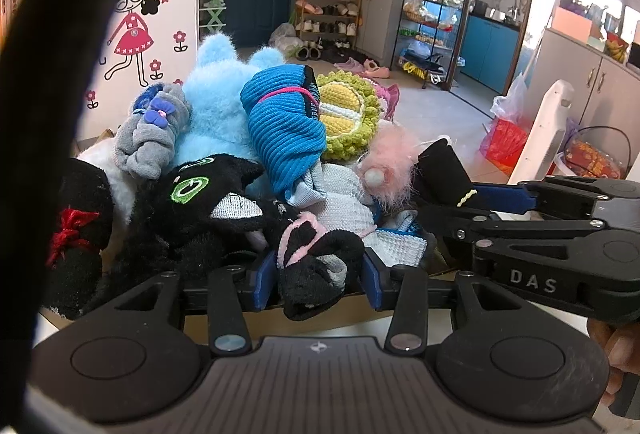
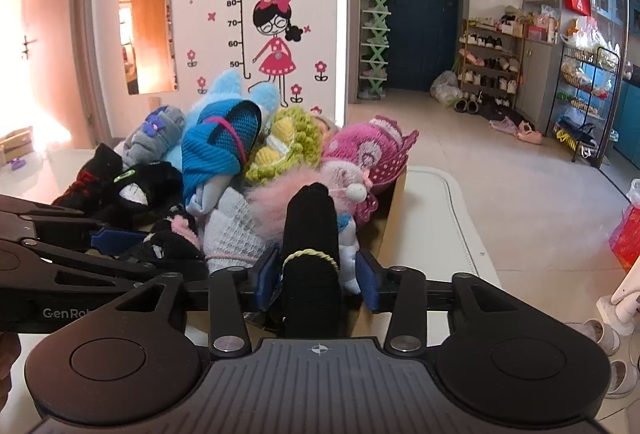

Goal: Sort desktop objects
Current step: 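Carry both black socks over the box and open both grippers to release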

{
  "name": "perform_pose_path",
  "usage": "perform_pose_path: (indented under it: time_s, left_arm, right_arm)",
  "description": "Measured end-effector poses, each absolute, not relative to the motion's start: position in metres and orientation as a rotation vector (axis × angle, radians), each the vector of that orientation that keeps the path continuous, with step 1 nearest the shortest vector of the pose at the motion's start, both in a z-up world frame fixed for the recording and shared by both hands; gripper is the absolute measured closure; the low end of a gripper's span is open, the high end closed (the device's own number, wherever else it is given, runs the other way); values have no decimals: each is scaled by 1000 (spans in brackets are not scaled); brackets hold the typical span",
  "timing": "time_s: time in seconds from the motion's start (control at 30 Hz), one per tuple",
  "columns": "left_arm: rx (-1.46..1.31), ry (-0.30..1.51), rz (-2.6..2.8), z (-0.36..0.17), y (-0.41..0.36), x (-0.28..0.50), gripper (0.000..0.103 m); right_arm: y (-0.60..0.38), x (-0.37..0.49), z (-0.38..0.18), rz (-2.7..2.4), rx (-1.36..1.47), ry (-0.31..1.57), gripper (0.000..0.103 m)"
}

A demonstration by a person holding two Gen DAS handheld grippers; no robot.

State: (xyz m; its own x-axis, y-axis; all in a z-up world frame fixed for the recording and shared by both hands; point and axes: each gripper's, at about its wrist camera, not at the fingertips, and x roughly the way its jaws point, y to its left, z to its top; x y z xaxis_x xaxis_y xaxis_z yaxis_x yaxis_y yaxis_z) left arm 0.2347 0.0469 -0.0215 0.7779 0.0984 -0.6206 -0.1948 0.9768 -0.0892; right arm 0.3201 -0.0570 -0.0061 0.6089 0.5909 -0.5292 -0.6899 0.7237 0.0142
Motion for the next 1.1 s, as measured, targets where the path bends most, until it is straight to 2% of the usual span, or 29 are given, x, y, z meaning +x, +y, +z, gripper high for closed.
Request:
perform_pose_path:
  time_s: [0.33,0.43,0.53,0.9,0.97,1.0,1.03,1.07,1.1]
  left_arm:
    - [-160,646,155,-18,49,229,61]
    - [-164,633,159,-15,50,228,58]
    - [-172,623,170,-13,52,231,47]
    - [-197,573,166,-5,56,224,40]
    - [-203,558,169,-1,57,218,23]
    - [-207,548,171,1,57,215,18]
    - [-213,537,173,4,58,212,10]
    - [-216,528,178,7,58,208,6]
    - [-215,522,182,10,58,206,4]
  right_arm:
    - [-63,314,3,742,-208,501,47]
    - [-63,311,6,745,-207,492,45]
    - [-61,310,7,744,-207,489,44]
    - [-62,304,19,750,-200,461,44]
    - [-64,301,23,746,-190,458,42]
    - [-66,299,25,740,-185,454,40]
    - [-67,297,27,733,-180,448,34]
    - [-69,295,29,726,-175,444,27]
    - [-70,293,32,721,-170,439,24]
